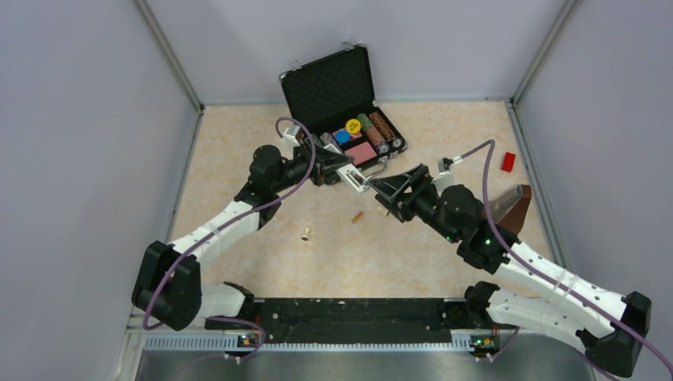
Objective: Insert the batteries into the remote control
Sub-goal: Load the battery into the remote control.
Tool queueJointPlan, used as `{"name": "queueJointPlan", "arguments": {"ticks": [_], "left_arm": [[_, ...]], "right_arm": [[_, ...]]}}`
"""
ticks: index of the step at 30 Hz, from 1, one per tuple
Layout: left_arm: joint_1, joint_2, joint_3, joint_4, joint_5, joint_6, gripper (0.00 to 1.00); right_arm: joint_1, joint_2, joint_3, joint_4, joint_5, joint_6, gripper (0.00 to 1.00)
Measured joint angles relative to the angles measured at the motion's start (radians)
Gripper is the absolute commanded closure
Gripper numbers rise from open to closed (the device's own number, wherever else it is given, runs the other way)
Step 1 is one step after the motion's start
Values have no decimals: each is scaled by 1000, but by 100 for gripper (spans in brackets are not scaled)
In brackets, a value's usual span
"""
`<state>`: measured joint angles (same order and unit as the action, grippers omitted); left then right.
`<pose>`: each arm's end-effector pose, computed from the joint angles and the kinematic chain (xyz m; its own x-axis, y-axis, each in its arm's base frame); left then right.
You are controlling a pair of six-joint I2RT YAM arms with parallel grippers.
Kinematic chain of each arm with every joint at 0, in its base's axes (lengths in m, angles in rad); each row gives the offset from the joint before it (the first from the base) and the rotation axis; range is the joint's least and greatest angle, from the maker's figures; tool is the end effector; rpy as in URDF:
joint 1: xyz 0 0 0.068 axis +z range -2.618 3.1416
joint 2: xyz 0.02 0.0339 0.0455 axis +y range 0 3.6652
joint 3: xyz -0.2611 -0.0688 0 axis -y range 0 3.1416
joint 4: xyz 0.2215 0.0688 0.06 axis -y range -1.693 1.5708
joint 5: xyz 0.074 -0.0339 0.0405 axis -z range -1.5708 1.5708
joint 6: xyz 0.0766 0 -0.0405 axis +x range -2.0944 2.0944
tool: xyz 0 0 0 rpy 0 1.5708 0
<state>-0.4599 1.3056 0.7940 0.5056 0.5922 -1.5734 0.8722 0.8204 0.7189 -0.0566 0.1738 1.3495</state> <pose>0.2603 -0.1766 0.3085 -0.8684 -0.4958 0.0060 -0.0076 0.0014 -1.0000 0.1490 0.1569 0.3182 -0.6509 0.7191 -0.2433 -0.0426 0.2854 0.9575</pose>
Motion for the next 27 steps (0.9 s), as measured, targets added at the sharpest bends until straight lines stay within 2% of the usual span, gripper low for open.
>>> {"name": "queueJointPlan", "arguments": {"ticks": [6, 15, 27], "left_arm": [[-2, -5, 0, -14, -13, -10, 100], [-6, -8, -1, -20, -26, -32, 100], [-16, -42, -3, -54, -45, -51, 100]], "right_arm": [[0, 14, -1, 77, 0, 9, 34], [0, 31, -39, 109, -4, 24, 38], [0, 56, -40, 148, -14, 42, 38]]}}
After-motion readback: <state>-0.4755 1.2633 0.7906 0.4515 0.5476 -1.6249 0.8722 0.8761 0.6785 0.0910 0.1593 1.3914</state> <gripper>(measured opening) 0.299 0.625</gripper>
